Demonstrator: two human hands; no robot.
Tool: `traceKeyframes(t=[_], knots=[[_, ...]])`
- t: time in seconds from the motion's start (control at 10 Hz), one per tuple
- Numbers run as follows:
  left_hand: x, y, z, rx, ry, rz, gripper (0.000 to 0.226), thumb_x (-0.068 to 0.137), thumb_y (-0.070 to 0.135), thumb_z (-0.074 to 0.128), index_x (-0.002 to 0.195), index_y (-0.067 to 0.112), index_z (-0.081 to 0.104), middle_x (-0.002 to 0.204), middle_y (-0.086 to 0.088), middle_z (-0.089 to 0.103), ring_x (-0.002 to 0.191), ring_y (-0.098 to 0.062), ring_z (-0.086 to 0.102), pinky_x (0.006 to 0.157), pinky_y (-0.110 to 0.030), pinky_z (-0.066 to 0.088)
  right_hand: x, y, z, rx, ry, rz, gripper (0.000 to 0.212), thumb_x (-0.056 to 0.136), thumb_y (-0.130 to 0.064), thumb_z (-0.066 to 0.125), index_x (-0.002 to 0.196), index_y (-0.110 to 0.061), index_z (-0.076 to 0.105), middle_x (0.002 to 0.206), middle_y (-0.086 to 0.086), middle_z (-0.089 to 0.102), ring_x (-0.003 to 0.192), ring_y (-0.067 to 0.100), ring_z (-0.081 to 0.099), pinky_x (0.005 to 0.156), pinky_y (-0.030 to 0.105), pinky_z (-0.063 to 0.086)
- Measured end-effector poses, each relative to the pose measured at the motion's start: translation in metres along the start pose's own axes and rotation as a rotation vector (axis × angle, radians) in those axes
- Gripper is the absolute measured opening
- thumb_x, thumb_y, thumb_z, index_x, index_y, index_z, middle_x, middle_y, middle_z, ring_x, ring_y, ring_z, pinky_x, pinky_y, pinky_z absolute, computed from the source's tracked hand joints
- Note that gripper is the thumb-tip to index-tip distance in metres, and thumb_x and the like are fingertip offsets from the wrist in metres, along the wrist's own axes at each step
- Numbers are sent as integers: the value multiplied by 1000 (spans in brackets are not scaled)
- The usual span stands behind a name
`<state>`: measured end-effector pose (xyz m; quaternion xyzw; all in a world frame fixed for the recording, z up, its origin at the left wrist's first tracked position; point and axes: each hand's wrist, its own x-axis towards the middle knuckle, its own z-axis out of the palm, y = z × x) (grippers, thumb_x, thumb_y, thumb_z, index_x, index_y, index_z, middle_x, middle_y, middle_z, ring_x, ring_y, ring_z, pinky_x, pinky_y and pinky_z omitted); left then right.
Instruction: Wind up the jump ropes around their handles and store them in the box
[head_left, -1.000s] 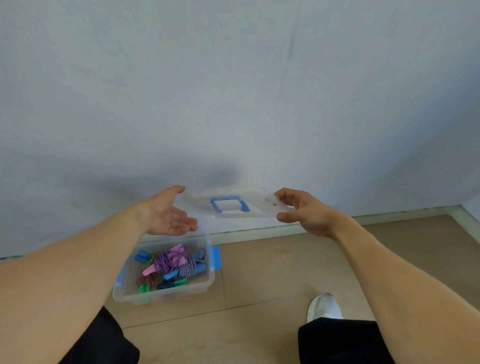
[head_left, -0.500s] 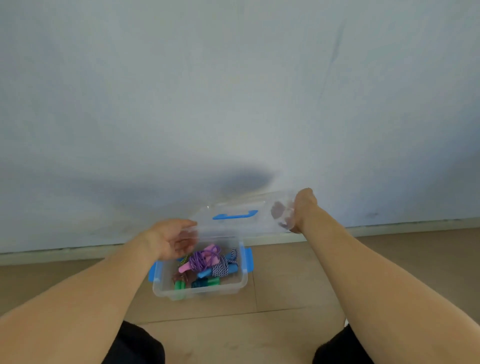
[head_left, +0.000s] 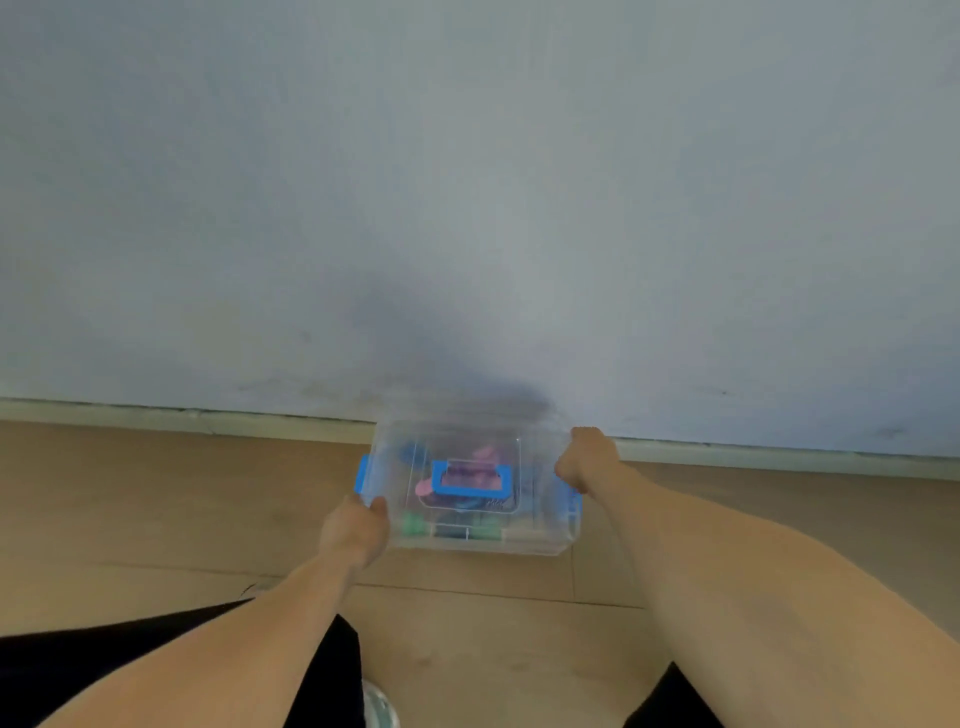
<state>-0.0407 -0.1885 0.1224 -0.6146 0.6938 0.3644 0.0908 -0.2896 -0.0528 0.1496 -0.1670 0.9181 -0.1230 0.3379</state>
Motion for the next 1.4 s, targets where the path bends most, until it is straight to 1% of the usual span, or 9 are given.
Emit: traceKeyframes(t=[0.2,0.3,0.5,0.6,0.8,0.9,1.2,1.3,1.4], knots=[[17,-7,17,-67,91,-16,33,100,26,50,111,-3,61,96,-17,66,75,-23,52,63,-29,37,33,8,23,-26,174,-8,14,86,-2,57,98,-8,62,112,16,67,104,33,63,75,31,48],[18,-4,19,-165,82,-82,30,97,22,54,110,-3,64,97,-18,67,75,-24,53,61,-28,37,34,11,20,131,141,27,35,82,-5,65,115,-10,58,114,11,63,97,28,62,70,26,45],[20,-14,18,-244,2,-198,25,91,21,64,105,1,68,84,-7,64,67,-18,57,46,-23,35,28,15,26,268,-116,174,27,79,-17,78,94,-5,60,104,15,66,93,32,67,75,48,60],[23,-13,17,-318,-3,-225,26,88,19,67,105,1,62,81,-6,59,63,-14,53,47,-25,36,28,15,28,93,-77,217,82,73,-42,81,134,-1,45,130,20,53,113,32,57,89,45,56],[37,-18,13,-727,-41,-284,55,80,17,79,128,1,57,108,-12,67,88,-28,64,88,-40,55,25,15,27,171,-278,264,52,89,-32,67,130,-4,51,133,16,55,112,31,57,82,40,54],[35,-14,12,-489,78,-97,55,83,12,76,133,4,56,109,-8,67,89,-23,64,85,-36,55,22,10,21,130,-137,203,30,83,-22,73,96,-2,56,103,18,66,85,28,64,77,39,58],[22,1,8,-171,35,117,43,88,25,66,127,9,59,98,-4,67,80,-21,64,60,-26,49,8,-8,24,-185,57,55,24,90,-8,58,112,0,61,123,16,63,114,30,62,89,32,50],[14,21,4,-30,28,107,60,82,33,60,137,14,46,123,-13,56,109,-32,56,91,-42,50,-6,-26,12,-135,-19,40,16,89,-15,59,80,-4,53,108,13,66,97,27,65,76,29,52],[-6,52,-5,-122,-22,218,49,90,18,57,137,7,50,131,-15,59,117,-32,57,91,-30,45,-21,-37,-4,-6,-18,-9,27,88,-9,55,67,-10,40,76,5,55,64,17,53,50,23,41]])
